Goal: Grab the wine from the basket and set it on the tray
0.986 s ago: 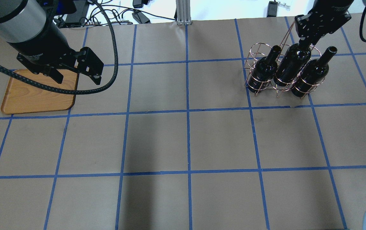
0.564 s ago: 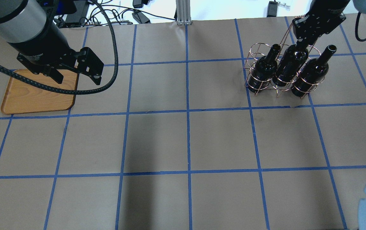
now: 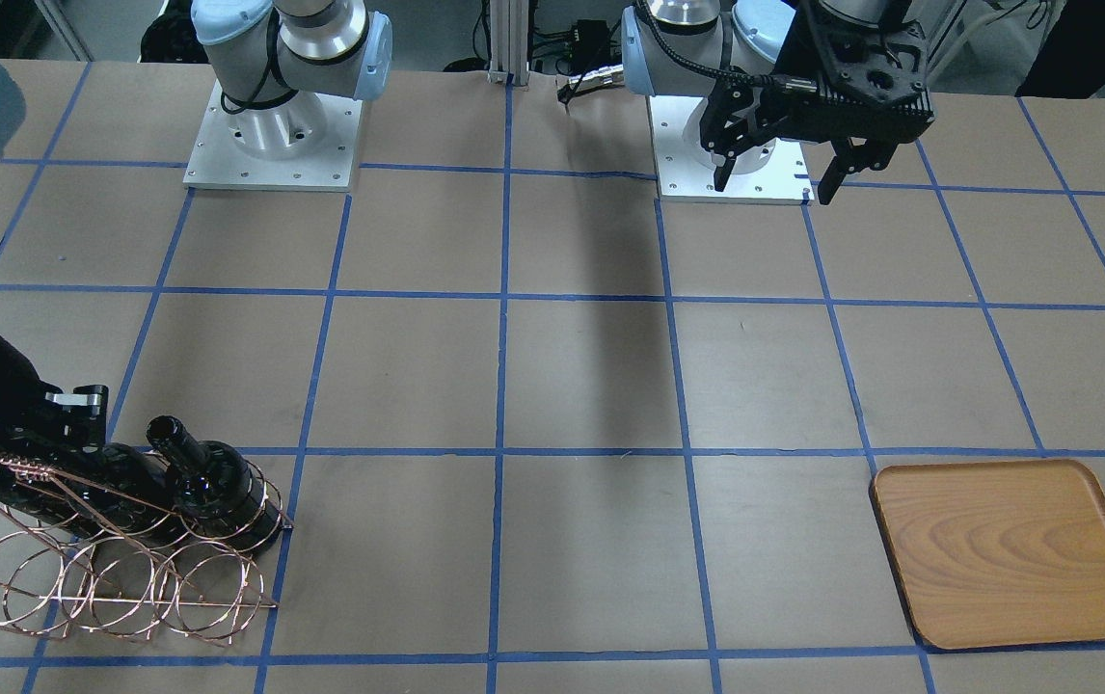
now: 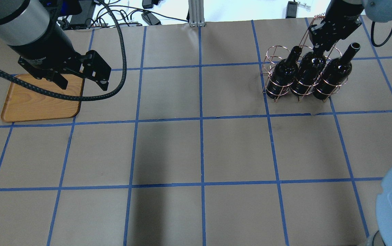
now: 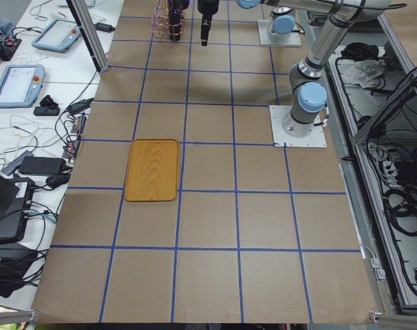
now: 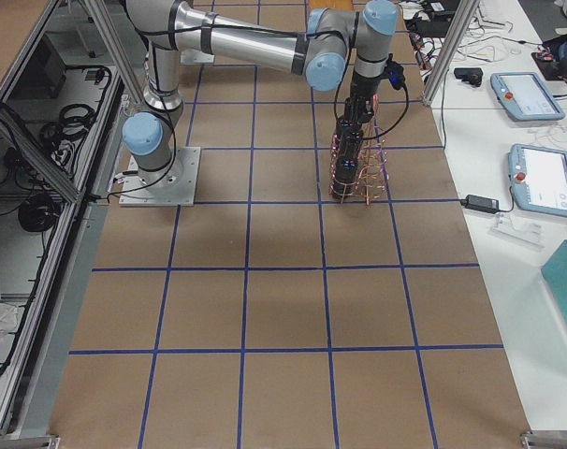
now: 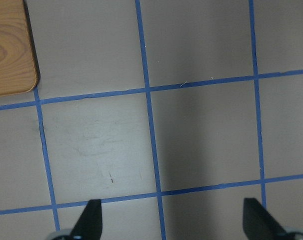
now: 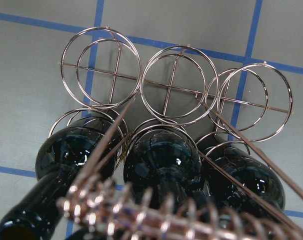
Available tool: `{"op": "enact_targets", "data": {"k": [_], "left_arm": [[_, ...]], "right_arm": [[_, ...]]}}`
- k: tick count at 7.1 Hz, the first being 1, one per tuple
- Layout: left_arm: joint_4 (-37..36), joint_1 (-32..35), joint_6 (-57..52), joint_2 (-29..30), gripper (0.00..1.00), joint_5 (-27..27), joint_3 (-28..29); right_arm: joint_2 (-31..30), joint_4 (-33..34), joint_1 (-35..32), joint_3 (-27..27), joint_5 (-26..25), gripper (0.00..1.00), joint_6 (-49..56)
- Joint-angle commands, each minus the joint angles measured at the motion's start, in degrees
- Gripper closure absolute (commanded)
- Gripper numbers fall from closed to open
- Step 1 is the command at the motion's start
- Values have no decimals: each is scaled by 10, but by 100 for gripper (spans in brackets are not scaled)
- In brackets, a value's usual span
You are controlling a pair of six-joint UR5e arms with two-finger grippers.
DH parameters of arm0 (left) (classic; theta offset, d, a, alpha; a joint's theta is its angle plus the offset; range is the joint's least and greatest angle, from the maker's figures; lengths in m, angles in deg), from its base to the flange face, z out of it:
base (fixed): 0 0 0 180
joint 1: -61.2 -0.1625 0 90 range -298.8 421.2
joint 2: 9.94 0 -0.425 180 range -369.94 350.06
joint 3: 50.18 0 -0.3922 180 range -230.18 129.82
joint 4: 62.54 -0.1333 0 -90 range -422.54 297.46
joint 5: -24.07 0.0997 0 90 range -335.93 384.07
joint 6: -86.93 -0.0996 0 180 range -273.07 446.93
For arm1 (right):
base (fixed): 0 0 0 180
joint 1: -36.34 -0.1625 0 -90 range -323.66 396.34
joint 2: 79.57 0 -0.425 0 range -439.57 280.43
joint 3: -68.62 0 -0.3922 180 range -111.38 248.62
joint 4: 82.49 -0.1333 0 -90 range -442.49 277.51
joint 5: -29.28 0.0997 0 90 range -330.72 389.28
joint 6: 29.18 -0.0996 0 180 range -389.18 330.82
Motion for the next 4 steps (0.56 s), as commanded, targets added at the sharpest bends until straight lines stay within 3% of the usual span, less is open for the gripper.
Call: {"op": "enact_targets", "data": {"k": [1,2,3,4], "left_arm": [[0,0,0,0,0,0,-1],[0,0,0,0,0,0,-1],[0,0,0,-1,0,0,-1],[0,0,1,0,0,0,-1]], "right_arm": [[8,4,0,2,-1,72,-1],[9,4,0,2,-1,68,-1],[9,5,0,2,-1,46,-3],[9,5,0,2,-1,43,-3]]}}
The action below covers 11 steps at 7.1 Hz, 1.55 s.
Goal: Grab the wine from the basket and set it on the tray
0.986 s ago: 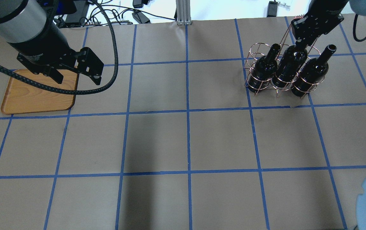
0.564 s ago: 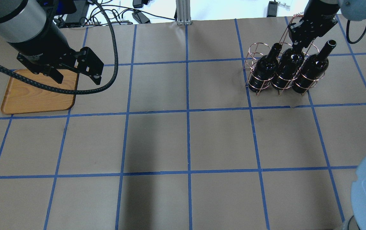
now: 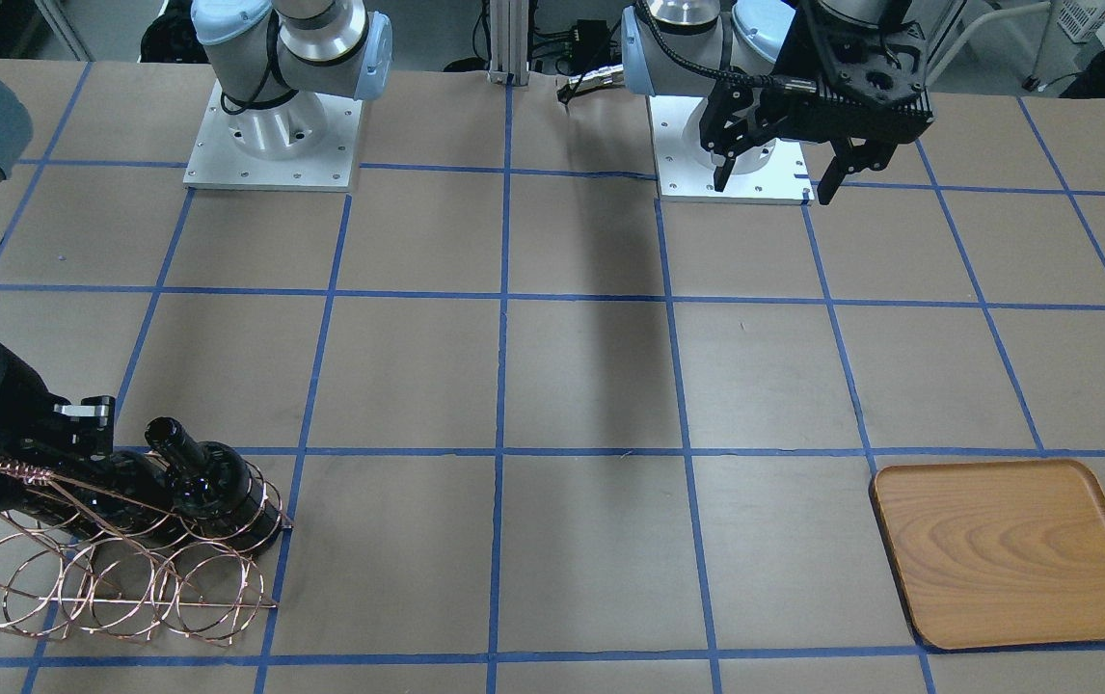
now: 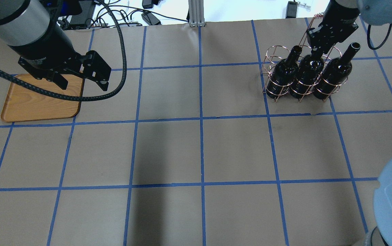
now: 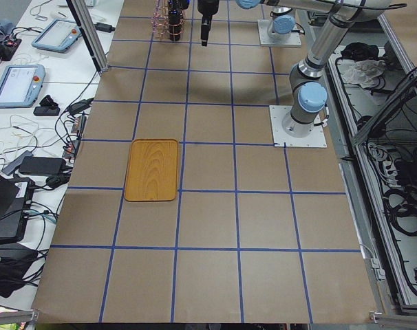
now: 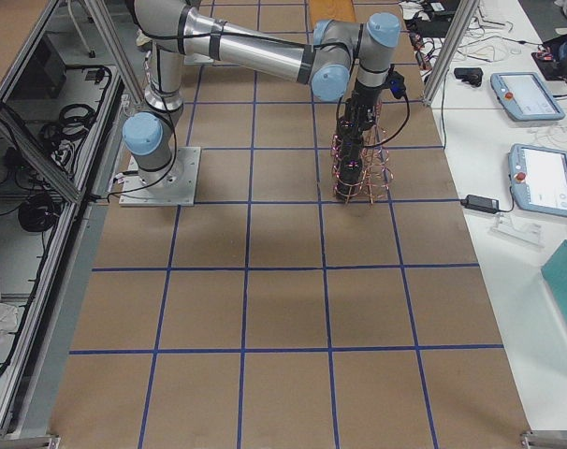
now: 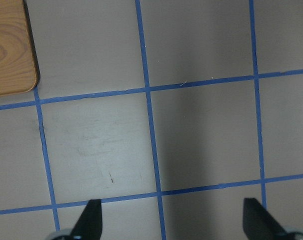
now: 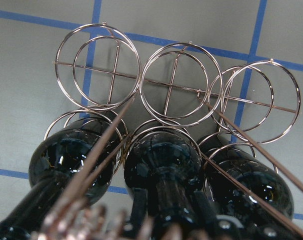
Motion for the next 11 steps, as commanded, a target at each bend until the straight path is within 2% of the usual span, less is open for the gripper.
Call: {"op": "enact_targets", "data": {"k": [1,11], "left_arm": [[0,0,0,0,0,0,0],[0,0,0,-1,0,0,0]], "right_arm": [[0,0,0,0,-3,42,-1],[-5,-39,1,2,-12,43,-5]]}}
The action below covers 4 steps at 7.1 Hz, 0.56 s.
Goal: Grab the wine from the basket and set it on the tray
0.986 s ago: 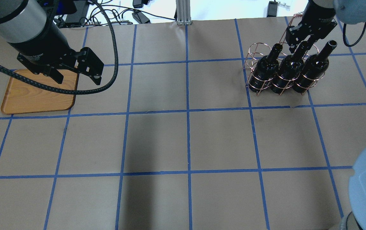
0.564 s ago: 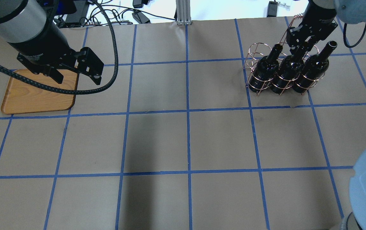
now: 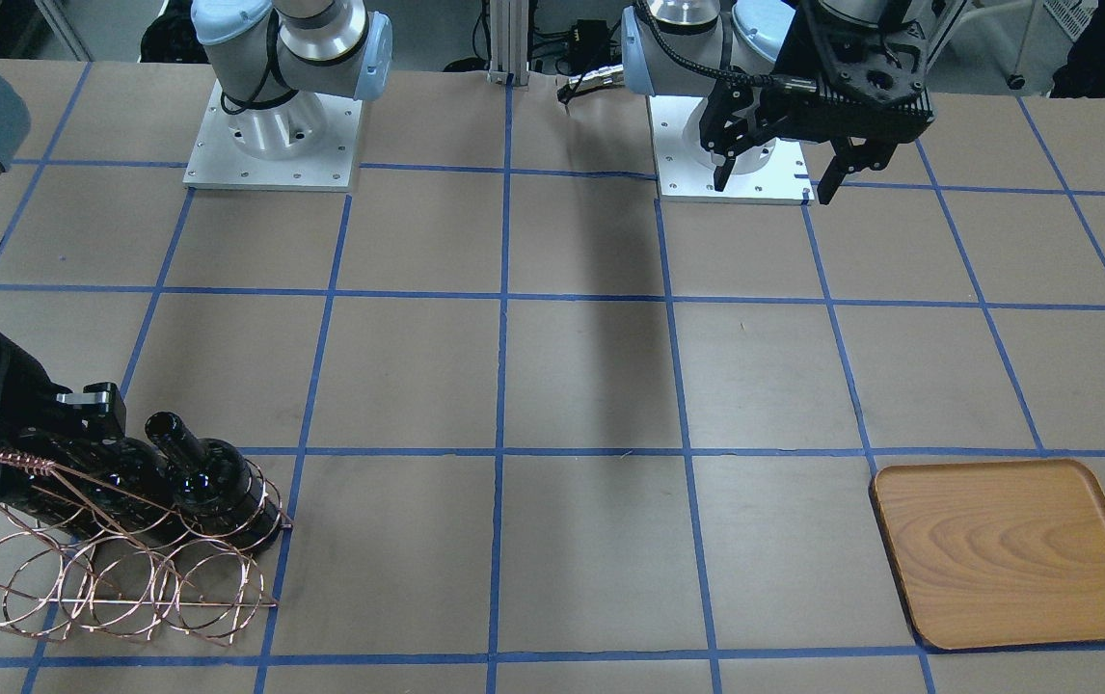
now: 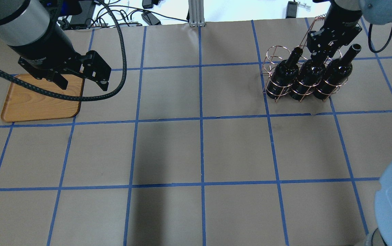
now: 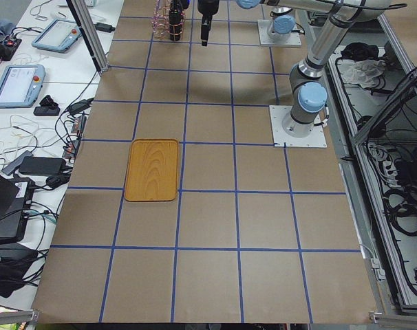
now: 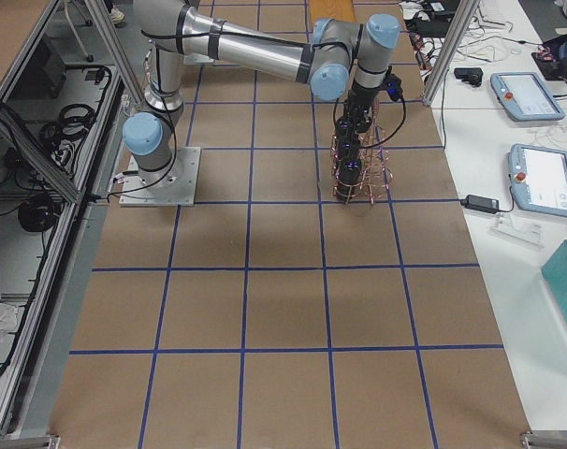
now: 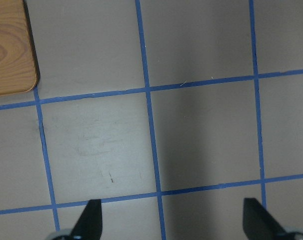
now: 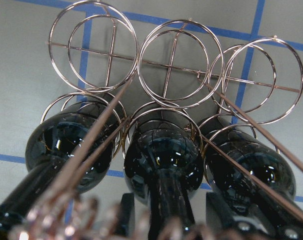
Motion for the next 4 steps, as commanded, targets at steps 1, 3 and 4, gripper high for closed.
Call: {"op": "enact_targets", "data": {"k": [1,3,4], "left_arm": [[0,0,0,0,0,0,0],[0,0,0,0,0,0,0],[0,0,0,0,0,0,0]], "right_arm": [[0,-5,0,0,-9,45,-1],[1,-15,0,0,-9,68,-2],[0,-16,0,0,-9,72,-2]]}}
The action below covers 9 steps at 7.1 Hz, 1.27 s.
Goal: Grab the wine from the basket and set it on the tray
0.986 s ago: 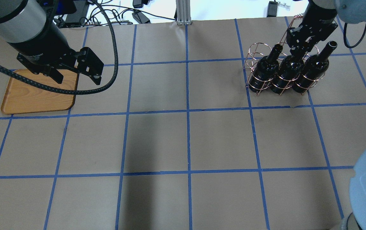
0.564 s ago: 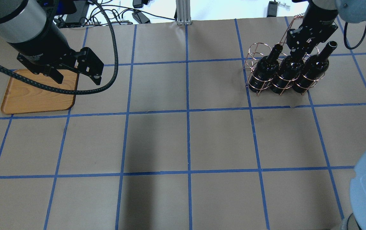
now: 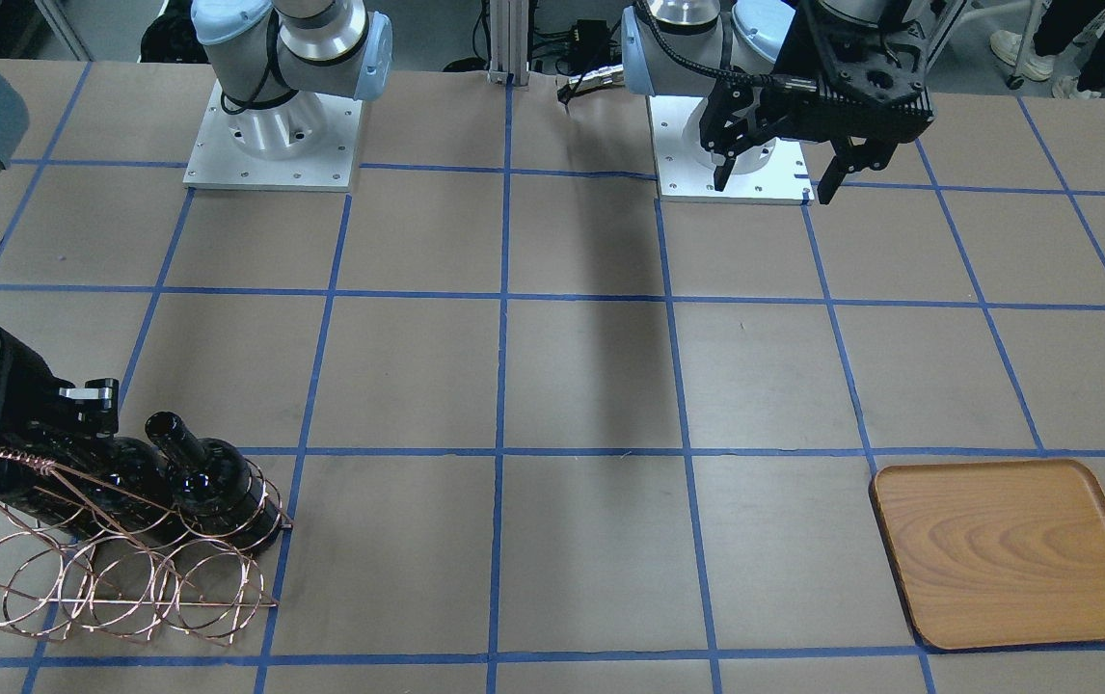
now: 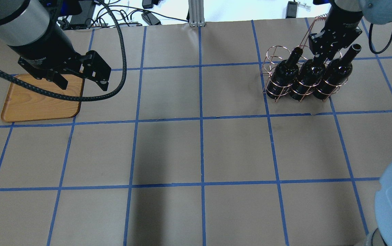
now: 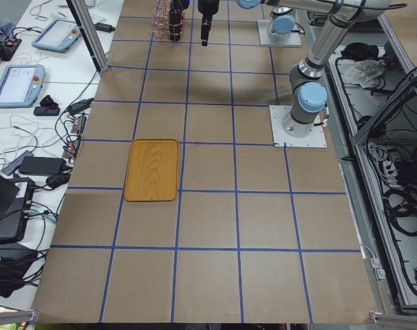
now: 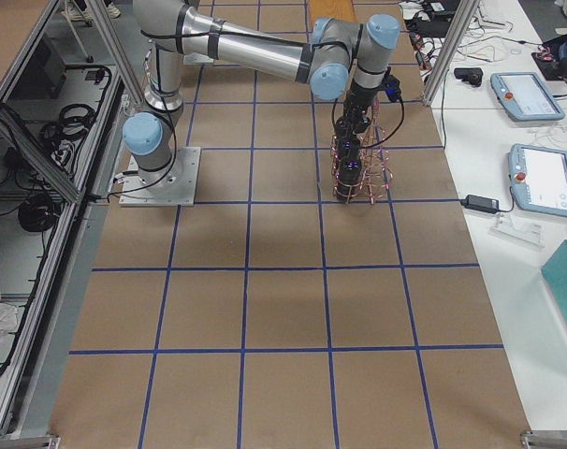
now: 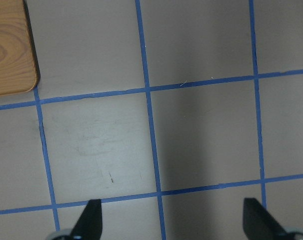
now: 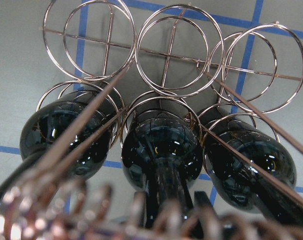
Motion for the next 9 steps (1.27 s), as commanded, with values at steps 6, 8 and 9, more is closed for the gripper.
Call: {"op": "enact_targets", "data": {"k": [6,8,9], "left_arm": [[1,0,0,0,0,0,0],[0,0,0,0,0,0,0],[0,0,0,-1,0,0,1]], "right_arm": [[-12,-19,0,-20,0,100,-1],[-59,-86,-1,-40,-7,100,-2],[-81,-123,-1,-52,-7,100,-2]]}}
